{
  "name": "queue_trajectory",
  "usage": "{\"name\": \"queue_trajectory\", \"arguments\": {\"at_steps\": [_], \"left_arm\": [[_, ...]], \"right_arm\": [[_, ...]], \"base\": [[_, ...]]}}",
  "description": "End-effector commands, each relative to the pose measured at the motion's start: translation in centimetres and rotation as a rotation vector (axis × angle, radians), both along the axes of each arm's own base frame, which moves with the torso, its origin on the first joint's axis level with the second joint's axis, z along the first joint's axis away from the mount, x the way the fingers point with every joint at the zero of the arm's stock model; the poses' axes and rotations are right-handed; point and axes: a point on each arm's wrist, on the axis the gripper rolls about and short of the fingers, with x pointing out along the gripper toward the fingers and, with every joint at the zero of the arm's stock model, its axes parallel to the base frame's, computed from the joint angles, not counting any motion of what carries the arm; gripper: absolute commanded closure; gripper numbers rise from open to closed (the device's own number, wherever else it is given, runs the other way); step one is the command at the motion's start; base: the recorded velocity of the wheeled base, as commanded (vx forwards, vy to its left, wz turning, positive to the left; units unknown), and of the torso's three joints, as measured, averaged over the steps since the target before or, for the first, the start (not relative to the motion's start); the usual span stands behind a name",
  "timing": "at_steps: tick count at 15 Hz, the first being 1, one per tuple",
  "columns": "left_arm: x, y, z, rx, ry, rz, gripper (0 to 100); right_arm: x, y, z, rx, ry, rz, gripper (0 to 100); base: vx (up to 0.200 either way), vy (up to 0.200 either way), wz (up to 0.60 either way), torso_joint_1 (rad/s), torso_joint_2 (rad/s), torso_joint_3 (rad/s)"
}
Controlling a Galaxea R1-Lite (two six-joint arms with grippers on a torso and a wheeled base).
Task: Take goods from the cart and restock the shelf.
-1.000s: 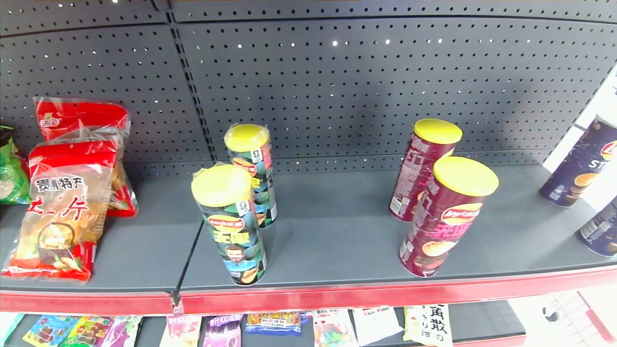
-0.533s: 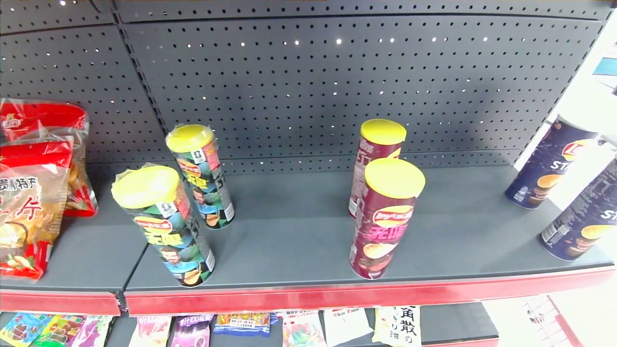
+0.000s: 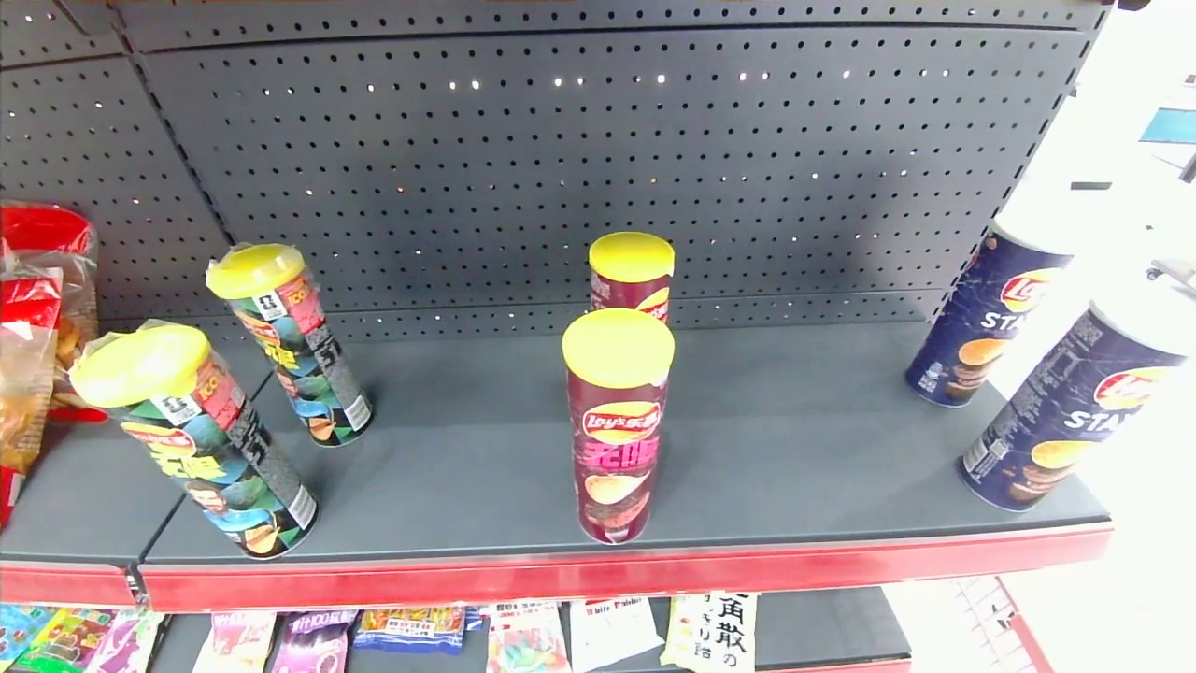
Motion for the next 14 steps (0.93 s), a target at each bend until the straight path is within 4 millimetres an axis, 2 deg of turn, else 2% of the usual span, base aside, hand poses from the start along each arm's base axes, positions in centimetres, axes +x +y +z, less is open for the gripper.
{"name": "queue_trajectory", "arguments": {"at_steps": [1, 5, 10, 14], "left_arm": [[0.01, 0.00, 0.00, 0.000, 0.002, 0.001, 0], [0.01, 0.00, 0.00, 0.000, 0.002, 0.000, 0], [0.01, 0.00, 0.00, 0.000, 0.002, 0.001, 0], [0.01, 0.00, 0.00, 0.000, 0.002, 0.001, 0]], "right_arm": [[0.00, 0.00, 0.01, 0.002, -0.001, 0.001, 0], [0.00, 0.00, 0.01, 0.002, -0.001, 0.001, 0], [0.00, 0.00, 0.01, 0.002, -0.001, 0.001, 0], [0.00, 0.00, 0.01, 0.002, -0.001, 0.000, 0]], "base": [[0.000, 0.000, 0.00, 0.000, 0.00, 0.000], [0.000, 0.000, 0.00, 0.000, 0.00, 0.000], [-0.200, 0.000, 0.00, 0.004, 0.00, 0.000], [0.000, 0.000, 0.00, 0.000, 0.00, 0.000]]}}
